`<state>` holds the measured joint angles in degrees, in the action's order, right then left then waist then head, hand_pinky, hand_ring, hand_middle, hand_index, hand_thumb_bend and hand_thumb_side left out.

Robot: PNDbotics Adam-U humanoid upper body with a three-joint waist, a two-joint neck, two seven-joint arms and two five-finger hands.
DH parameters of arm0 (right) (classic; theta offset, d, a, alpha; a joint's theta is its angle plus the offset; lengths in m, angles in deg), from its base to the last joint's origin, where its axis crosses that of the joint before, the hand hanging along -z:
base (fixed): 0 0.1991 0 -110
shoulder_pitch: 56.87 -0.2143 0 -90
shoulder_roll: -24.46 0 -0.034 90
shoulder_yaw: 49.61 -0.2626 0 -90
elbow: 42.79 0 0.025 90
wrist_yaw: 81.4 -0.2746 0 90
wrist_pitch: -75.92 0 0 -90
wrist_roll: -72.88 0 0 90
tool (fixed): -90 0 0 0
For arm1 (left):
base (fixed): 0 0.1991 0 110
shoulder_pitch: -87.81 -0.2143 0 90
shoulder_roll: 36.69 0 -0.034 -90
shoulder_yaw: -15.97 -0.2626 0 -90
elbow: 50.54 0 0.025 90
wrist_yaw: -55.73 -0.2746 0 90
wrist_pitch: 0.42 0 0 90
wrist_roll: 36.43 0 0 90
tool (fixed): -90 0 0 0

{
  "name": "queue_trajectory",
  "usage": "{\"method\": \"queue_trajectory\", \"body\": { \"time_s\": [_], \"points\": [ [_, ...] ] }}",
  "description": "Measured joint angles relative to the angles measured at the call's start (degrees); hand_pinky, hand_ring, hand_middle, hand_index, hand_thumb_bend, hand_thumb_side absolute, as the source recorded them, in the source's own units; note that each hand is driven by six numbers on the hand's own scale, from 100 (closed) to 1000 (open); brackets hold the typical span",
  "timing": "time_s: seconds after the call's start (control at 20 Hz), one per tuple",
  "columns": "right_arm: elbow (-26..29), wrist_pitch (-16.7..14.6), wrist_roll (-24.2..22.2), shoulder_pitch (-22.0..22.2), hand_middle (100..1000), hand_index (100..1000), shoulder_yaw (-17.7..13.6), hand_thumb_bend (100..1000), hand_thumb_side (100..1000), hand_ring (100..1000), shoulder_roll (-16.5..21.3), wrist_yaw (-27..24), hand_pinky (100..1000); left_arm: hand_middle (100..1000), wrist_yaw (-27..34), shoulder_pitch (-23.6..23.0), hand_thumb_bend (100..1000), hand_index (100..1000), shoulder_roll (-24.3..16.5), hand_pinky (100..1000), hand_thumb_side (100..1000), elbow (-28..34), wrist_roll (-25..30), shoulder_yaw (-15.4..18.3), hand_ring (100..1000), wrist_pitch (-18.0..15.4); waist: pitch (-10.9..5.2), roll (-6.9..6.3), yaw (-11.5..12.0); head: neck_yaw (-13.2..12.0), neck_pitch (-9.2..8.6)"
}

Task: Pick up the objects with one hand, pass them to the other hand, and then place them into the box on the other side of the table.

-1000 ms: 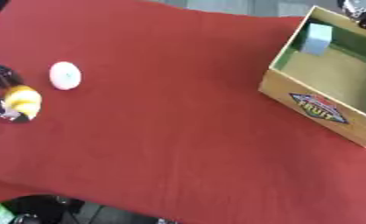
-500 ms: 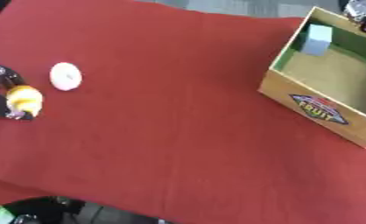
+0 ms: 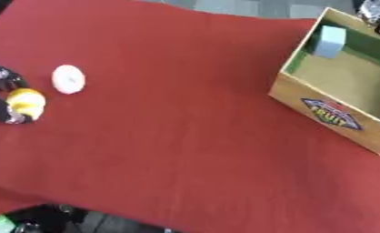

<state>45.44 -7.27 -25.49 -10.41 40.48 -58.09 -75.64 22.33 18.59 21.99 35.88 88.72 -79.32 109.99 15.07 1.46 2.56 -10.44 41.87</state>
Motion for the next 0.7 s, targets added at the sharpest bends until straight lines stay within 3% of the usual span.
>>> {"method": "queue_trajectory", "body": {
  "time_s": [0.4,0.7],
  "points": [
    [0.00,-0.03,0.00,0.00,726,868,0.00,284,203,901,0.00,-0.02,861,733,0.18,-0.20,406,670,-0.02,839,100,2.45,-0.21,0.48,762,0.61,0.00,0.00,0.19,0.19,-0.23],
    [0.00,-0.07,0.01,0.00,726,868,0.02,276,200,901,0.00,-0.07,861,706,2.49,-0.75,342,637,-0.02,827,100,4.87,-3.49,1.60,729,1.48,0.00,0.00,0.40,0.41,-0.23]
  ]
}}
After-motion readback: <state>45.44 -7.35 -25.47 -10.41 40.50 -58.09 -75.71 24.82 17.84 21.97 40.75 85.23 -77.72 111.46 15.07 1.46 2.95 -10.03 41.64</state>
